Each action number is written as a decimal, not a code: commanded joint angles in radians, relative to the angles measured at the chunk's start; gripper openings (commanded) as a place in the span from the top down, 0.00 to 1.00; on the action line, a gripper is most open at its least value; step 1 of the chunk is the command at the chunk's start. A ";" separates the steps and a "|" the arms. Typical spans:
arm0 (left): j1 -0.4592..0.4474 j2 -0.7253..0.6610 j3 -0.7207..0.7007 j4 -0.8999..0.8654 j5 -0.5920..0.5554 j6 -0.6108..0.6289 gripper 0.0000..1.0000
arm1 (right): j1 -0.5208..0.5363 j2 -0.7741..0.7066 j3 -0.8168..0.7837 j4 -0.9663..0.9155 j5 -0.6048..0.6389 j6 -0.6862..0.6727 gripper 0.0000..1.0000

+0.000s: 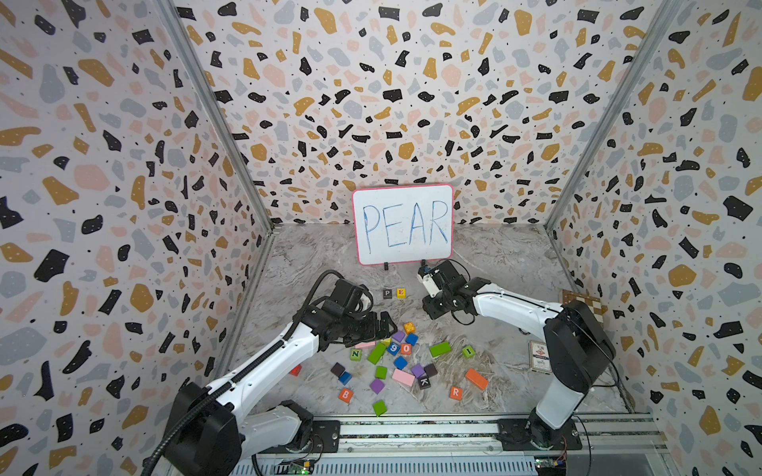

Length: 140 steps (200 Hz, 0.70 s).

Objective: Spell the uppercase word “pear” with letter blocks
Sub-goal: Place the letter block at the center of the board.

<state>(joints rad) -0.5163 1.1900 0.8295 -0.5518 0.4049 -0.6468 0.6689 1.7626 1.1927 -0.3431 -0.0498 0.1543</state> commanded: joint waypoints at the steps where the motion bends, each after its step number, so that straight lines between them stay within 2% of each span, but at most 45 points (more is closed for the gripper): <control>1: 0.016 0.035 0.021 -0.012 0.036 0.039 0.01 | -0.019 0.019 0.046 0.001 -0.023 -0.049 0.76; 90: 0.042 0.035 0.011 -0.009 0.035 0.076 0.01 | -0.040 0.115 0.128 -0.009 -0.017 -0.133 0.76; 140: 0.062 0.033 0.015 -0.014 0.057 0.098 0.01 | -0.066 0.154 0.177 -0.012 -0.053 -0.242 0.76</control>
<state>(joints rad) -0.4660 1.2346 0.8322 -0.5583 0.4389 -0.5800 0.6209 1.9057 1.3231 -0.3378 -0.0700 -0.0097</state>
